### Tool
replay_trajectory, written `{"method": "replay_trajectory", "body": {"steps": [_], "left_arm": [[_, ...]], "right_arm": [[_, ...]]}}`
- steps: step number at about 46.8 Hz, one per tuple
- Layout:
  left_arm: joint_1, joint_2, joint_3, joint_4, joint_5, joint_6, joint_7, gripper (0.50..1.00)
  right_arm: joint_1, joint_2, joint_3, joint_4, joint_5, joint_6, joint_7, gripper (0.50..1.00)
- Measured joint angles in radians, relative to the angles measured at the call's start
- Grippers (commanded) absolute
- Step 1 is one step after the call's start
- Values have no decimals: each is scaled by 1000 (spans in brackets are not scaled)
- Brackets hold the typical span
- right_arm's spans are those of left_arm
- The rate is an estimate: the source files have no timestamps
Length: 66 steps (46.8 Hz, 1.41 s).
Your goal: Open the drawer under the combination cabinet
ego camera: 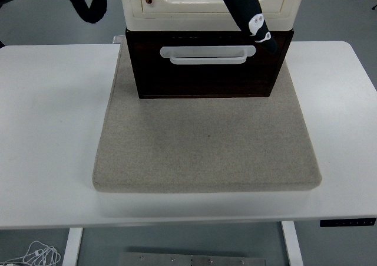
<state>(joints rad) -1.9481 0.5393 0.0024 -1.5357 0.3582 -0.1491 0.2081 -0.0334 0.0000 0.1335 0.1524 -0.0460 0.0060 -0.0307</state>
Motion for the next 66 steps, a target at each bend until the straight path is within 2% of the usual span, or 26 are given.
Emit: {"method": "replay_trajectory", "body": {"steps": [12, 18, 25, 29, 41, 51, 55, 59, 66], "left_arm": [[-125, -14, 237, 6, -16, -84, -11, 1000], [-162, -20, 303, 9, -16, -88, -15, 1000], [-178, -28, 349, 24, -16, -94, 4, 1000], [-178, -30, 355, 28, -16, -96, 32, 1000], [-162, -48, 355, 47, -67, -77, 160, 1000], [-142, -67, 355, 38, -152, 4, 258, 1000], [-125, -92, 354, 36, -154, 69, 293, 1000], [-111, -107, 354, 30, -154, 135, 303, 1000], [-108, -145, 355, 13, -152, 175, 311, 1000]], "right_arm": [[0, 0, 0, 0, 0, 0, 0, 926], [0, 0, 0, 0, 0, 0, 0, 926], [0, 0, 0, 0, 0, 0, 0, 926], [0, 0, 0, 0, 0, 0, 0, 926], [0, 0, 0, 1, 0, 0, 0, 926], [0, 0, 0, 0, 0, 0, 0, 926], [-1, 0, 0, 0, 0, 0, 0, 928], [0, 0, 0, 0, 0, 0, 0, 926], [0, 0, -1, 0, 0, 0, 0, 926]]}}
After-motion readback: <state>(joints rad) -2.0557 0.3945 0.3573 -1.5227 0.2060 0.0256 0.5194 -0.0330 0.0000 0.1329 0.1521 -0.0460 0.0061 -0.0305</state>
